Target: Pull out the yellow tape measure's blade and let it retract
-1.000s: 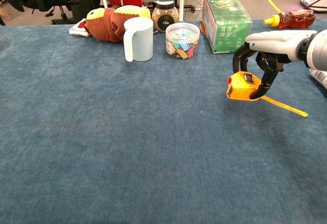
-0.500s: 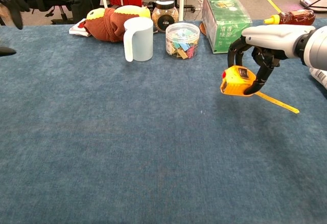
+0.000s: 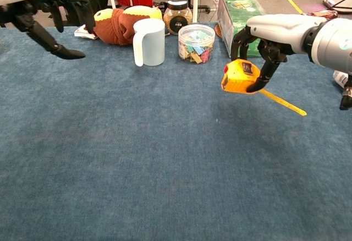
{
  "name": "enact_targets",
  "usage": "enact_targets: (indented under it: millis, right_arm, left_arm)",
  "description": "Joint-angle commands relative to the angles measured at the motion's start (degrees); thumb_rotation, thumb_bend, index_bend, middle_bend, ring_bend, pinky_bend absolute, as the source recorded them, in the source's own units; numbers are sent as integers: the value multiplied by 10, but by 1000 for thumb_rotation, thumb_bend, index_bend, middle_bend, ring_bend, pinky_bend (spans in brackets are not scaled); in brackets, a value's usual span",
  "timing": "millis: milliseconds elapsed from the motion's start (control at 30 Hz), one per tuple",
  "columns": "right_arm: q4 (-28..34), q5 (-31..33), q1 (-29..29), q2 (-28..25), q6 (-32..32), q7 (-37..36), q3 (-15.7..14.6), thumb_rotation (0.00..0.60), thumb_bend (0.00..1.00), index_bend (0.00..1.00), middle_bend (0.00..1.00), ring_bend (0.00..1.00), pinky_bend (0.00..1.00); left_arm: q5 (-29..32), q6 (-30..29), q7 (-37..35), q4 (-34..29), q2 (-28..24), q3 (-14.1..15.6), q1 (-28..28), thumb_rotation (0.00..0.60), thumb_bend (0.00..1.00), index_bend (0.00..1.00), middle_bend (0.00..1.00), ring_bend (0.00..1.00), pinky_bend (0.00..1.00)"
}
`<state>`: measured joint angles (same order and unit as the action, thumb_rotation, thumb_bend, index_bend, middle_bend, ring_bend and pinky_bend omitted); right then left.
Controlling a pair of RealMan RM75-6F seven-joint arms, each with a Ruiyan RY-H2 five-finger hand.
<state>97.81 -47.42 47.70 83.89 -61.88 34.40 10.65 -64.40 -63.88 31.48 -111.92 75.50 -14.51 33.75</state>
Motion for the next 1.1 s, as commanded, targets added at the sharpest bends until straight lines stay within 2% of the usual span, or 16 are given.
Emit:
enact_targets:
  millis: [33, 300, 567, 633, 700, 900, 1000, 1100]
  right_arm:
    - [5, 4, 2, 4, -7, 2, 7, 598, 286, 654, 690, 762, 739]
    - [15, 10, 6, 14, -22, -2, 25, 598, 286, 654, 690, 763, 741]
    - [6, 20, 12, 25, -28, 6, 30, 599, 286, 654, 690, 763, 741]
    - [3, 22, 14, 28, -29, 10, 30, 598, 286, 654, 690, 763, 741]
    - [-1, 25, 15, 31, -30, 13, 31, 599, 287, 654, 690, 763, 741]
    - [-11, 43, 21, 42, -34, 20, 39, 599, 287, 654, 690, 763, 742]
    - [-14, 50, 25, 49, -38, 23, 44, 598, 287, 654, 690, 763, 743]
    - [-16, 58, 28, 53, -39, 26, 49, 599, 286, 654, 690, 763, 742]
  left_arm:
    - [19, -5, 13, 12, 25, -10, 19, 600, 182, 447, 352, 350, 424]
    - [41, -2, 23, 46, 75, -18, 52, 600, 173, 480, 412, 418, 482]
    - [58, -3, 21, 87, 125, -21, 82, 593, 158, 494, 486, 485, 537]
    - [63, -2, 21, 95, 134, -22, 88, 551, 144, 493, 487, 486, 537]
    - [67, -5, 24, 104, 144, -23, 94, 475, 132, 494, 494, 495, 538]
    - [76, -19, 19, 130, 177, -26, 105, 355, 122, 500, 512, 518, 547]
    - [81, -26, 14, 142, 194, -29, 109, 316, 124, 500, 512, 519, 547]
    - [84, -26, 19, 151, 203, -28, 116, 306, 126, 500, 512, 519, 547]
